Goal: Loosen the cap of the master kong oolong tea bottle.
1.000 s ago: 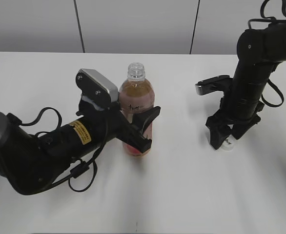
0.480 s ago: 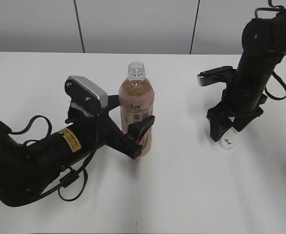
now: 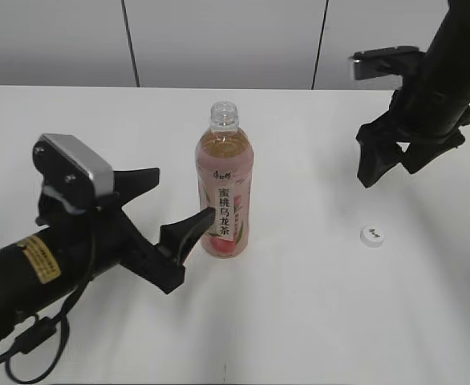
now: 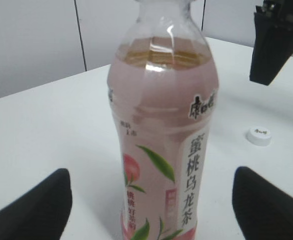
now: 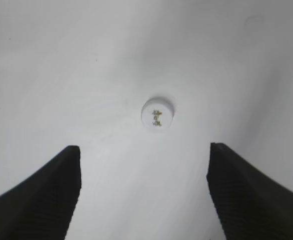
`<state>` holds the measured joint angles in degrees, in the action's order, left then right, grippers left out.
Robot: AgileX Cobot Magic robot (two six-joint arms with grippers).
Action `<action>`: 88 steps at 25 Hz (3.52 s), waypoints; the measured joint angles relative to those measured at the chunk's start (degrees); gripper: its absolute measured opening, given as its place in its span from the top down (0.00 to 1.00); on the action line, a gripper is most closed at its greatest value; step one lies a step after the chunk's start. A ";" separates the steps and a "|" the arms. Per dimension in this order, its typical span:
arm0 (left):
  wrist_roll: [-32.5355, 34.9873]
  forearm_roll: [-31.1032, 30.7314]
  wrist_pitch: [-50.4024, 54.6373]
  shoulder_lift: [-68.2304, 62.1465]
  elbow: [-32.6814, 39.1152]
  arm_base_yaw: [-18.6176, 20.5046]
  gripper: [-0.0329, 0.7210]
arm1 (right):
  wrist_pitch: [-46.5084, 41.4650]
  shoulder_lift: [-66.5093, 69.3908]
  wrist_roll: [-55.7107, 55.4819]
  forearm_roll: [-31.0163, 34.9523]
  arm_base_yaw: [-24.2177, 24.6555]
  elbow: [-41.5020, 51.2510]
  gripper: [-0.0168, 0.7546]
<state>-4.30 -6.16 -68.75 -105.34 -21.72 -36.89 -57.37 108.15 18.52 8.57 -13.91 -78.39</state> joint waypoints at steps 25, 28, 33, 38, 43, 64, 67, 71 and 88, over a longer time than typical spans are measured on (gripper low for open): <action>-9.72 0.25 113.36 70.12 -12.61 -0.06 0.19 | -9.56 -48.80 -8.46 -1.86 0.00 29.08 0.25; -8.96 0.31 122.89 75.04 -12.61 -0.06 0.20 | -11.54 -56.39 -9.36 -3.46 0.00 31.24 0.25; -6.65 0.08 130.65 83.26 -12.36 -0.06 0.23 | -12.10 -70.25 -9.97 -5.68 0.00 36.05 0.25; -5.53 -0.16 129.25 90.45 -11.13 -0.06 0.26 | -12.48 -83.32 -10.08 -7.35 0.00 41.43 0.25; -4.51 -0.27 127.96 95.29 -10.68 -0.06 0.29 | -11.58 -96.27 -10.15 -8.57 0.00 46.19 0.25; -1.18 1.18 127.82 105.71 -10.62 -0.06 0.30 | -5.89 -108.44 -13.37 -8.57 0.00 49.02 0.26; -1.07 1.18 127.82 105.71 -10.62 -0.06 0.30 | -5.89 -108.44 -13.37 -8.57 0.00 49.02 0.26; -1.03 1.18 127.78 105.71 -10.62 0.17 0.30 | -5.84 -108.44 -13.37 -8.57 0.00 49.02 0.26; -1.01 1.38 127.78 105.71 -10.62 33.80 0.30 | -5.55 -108.49 -13.49 -8.57 15.24 49.02 0.26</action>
<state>-5.30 -4.79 59.04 0.37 -32.34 -3.08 -62.92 -0.34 5.04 0.00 1.33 -29.37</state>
